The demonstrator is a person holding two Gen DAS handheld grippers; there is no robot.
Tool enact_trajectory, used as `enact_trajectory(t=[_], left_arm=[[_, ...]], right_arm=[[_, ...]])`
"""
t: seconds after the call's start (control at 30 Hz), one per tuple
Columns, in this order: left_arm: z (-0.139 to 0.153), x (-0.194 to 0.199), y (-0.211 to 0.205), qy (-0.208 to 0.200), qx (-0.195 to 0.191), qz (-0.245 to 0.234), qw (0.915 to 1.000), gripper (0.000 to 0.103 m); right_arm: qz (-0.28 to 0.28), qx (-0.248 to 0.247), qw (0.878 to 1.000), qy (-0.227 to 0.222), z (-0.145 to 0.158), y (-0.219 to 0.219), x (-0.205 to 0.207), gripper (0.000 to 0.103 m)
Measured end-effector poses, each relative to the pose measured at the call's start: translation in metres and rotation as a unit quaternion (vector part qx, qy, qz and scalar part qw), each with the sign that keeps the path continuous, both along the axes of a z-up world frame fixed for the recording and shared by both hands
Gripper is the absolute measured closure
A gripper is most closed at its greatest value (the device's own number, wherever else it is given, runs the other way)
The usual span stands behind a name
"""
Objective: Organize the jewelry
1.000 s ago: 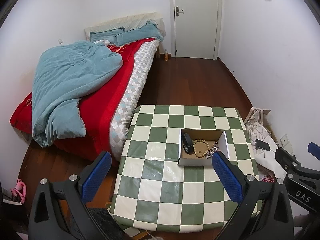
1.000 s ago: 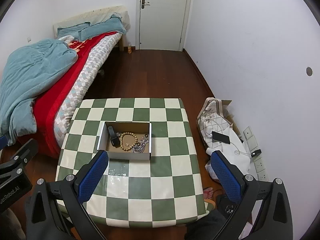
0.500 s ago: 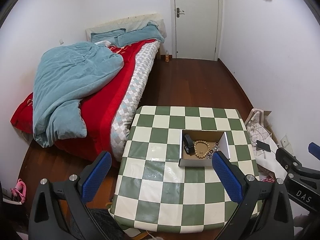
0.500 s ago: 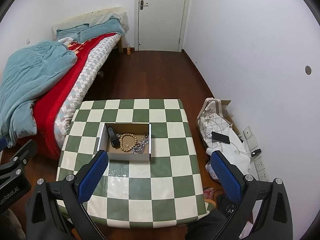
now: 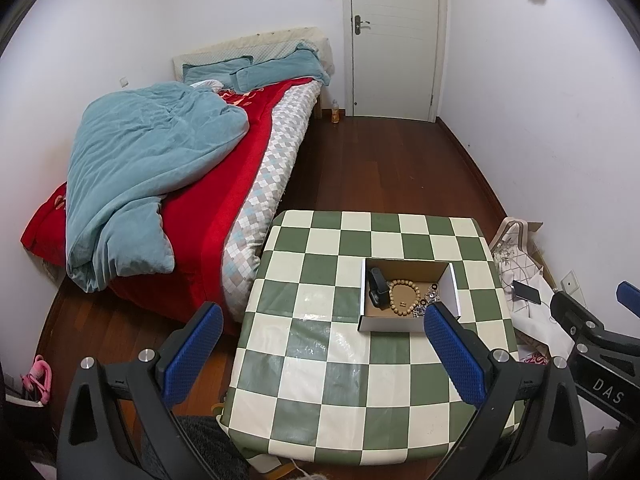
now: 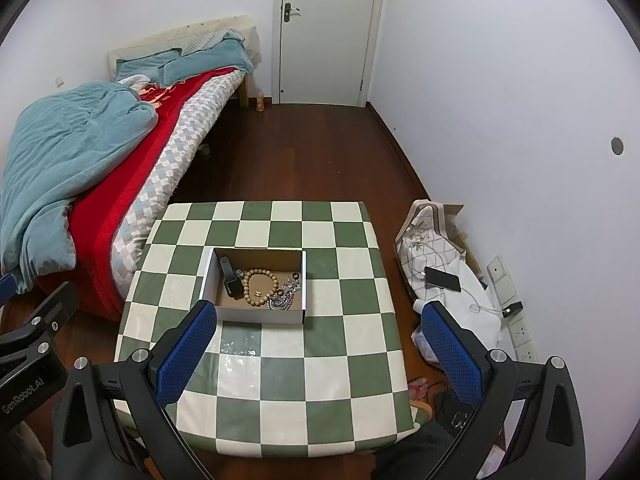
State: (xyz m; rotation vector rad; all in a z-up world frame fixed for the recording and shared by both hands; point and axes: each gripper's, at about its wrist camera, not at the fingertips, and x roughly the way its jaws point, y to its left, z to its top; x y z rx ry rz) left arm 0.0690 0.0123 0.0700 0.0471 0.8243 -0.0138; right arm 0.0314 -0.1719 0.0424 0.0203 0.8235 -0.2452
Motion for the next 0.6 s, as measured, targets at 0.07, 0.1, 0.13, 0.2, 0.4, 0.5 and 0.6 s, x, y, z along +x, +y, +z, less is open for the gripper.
enact_trajectory(t=[0.07,0.1,0.13,0.2,0.4,0.5,0.6], left_arm=[[-0.0007,-0.0005,0.0003,0.001,0.000,0.000,1.0000,0.000],[-0.0006,-0.0001,0.0003,0.001,0.001,0.000,1.0000,0.000],[-0.0006,-0.0003,0.0003,0.000,0.001,0.000,1.0000,0.000],[-0.0004,-0.0005,0.0009,0.000,0.000,0.001,1.0000,0.000],[-0.0028,-0.0010,0.0025,0.002,0.000,0.002,1.0000,0.000],[-0.0052,-0.0029,0.0044,0.003,-0.002,0.004,1.0000,0.000],[-0.0056,-0.0056,0.0053,-0.001,-0.006,0.005,1.0000,0.000]], right_arm=[[-0.001,0.000,1.000,0.000,-0.0002,0.0002,-0.0001,0.000],[-0.001,0.001,1.000,0.000,-0.0004,0.0001,-0.0002,0.000],[0.000,0.000,1.000,0.000,-0.0003,0.0003,-0.0002,0.000],[0.000,0.000,1.000,0.000,-0.0006,0.0002,-0.0002,0.000],[0.002,0.001,1.000,0.001,0.0001,0.0029,0.0000,0.000],[0.004,0.002,1.000,0.003,-0.0008,0.0033,0.0001,0.000],[0.004,0.002,1.000,0.003,-0.0013,0.0036,-0.0002,0.000]])
